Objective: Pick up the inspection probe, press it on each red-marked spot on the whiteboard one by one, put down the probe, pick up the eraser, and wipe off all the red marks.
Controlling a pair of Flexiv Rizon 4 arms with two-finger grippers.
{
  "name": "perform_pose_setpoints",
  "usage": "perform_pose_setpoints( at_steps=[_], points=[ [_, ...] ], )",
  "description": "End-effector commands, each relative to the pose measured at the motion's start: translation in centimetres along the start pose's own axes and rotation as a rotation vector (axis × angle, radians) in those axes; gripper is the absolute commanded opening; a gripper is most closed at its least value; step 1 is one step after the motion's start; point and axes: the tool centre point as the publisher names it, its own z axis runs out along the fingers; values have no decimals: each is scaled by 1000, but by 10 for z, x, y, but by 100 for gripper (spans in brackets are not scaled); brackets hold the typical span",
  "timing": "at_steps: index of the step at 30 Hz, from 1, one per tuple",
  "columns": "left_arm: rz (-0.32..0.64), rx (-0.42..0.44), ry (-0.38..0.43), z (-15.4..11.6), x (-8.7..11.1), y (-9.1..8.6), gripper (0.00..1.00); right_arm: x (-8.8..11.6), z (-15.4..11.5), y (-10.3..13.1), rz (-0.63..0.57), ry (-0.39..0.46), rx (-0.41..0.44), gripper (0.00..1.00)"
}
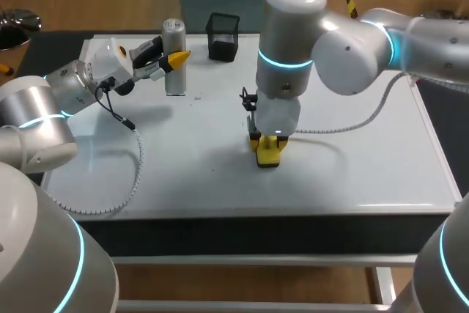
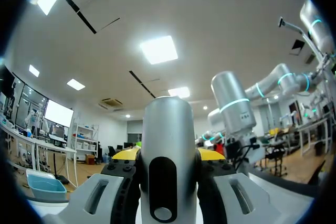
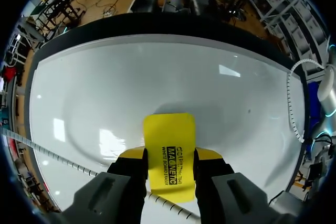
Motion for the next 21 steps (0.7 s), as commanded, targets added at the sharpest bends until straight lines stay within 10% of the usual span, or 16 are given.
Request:
perform_pose_setpoints(
  at_steps=[1,21],
  points=[
    [0,1,1,0,0,-1,0,3,10,-5,0,-1,-7,0],
    [0,1,1,0,0,-1,0,59,13,-32,80,48,4,0]
  ],
)
